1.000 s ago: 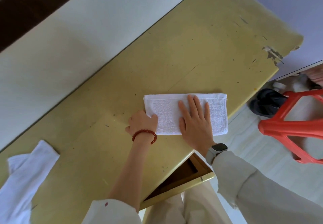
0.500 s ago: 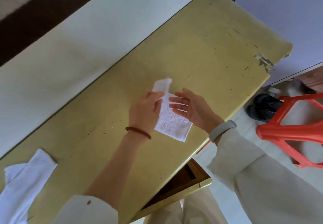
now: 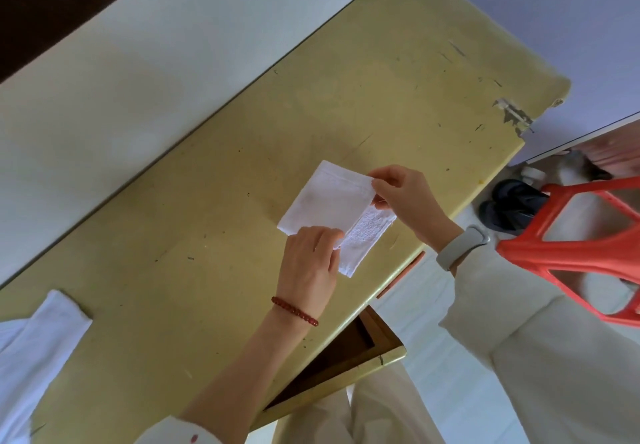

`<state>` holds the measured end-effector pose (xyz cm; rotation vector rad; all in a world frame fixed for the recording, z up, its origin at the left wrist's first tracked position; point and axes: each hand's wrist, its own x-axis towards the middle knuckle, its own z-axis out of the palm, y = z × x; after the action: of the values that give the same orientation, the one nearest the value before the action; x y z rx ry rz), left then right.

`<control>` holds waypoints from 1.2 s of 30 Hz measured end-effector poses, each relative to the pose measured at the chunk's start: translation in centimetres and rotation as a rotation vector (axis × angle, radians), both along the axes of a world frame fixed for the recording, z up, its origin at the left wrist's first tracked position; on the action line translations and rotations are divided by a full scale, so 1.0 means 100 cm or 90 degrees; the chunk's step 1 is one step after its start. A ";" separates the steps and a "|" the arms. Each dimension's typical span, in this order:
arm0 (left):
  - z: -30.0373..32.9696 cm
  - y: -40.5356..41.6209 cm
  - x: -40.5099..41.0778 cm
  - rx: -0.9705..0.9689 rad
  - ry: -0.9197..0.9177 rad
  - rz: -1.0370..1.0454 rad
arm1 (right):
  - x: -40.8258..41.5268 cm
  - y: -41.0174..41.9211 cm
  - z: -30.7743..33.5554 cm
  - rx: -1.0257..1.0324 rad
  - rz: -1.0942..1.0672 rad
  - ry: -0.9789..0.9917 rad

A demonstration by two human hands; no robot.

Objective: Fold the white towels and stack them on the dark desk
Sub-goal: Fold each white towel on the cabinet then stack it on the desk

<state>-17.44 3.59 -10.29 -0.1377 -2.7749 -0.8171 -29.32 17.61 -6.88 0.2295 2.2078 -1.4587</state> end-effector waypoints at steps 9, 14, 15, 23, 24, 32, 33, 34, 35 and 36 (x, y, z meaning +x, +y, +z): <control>-0.013 0.019 0.021 -0.085 0.033 -0.072 | 0.037 0.020 -0.013 0.125 0.006 0.052; -0.020 0.016 0.028 -0.089 0.003 -0.058 | 0.040 0.021 -0.018 0.130 0.035 0.091; -0.020 0.015 0.029 -0.090 0.000 -0.062 | 0.041 0.021 -0.019 0.136 0.038 0.104; -0.010 0.011 0.028 -0.081 -0.007 -0.083 | 0.053 0.024 -0.032 0.368 0.145 0.273; -0.008 0.009 0.026 -0.080 0.004 -0.072 | 0.054 0.022 -0.030 0.404 0.148 0.317; -0.019 -0.011 -0.011 -0.279 -0.219 0.010 | 0.051 -0.020 -0.035 0.532 0.457 0.474; -0.023 -0.015 -0.010 -0.292 -0.244 0.006 | 0.051 -0.024 -0.039 0.549 0.482 0.451; -0.026 -0.018 -0.009 -0.306 -0.263 0.006 | 0.051 -0.024 -0.043 0.568 0.500 0.432; -0.029 -0.021 -0.007 -0.318 -0.279 0.006 | 0.051 -0.024 -0.048 0.585 0.515 0.418; -0.031 -0.023 -0.006 -0.327 -0.287 0.008 | 0.051 -0.021 -0.052 0.599 0.528 0.409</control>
<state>-18.03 1.28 -13.35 -0.0254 -3.3498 -0.1134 -24.17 15.51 -12.07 -0.8714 2.7840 0.0288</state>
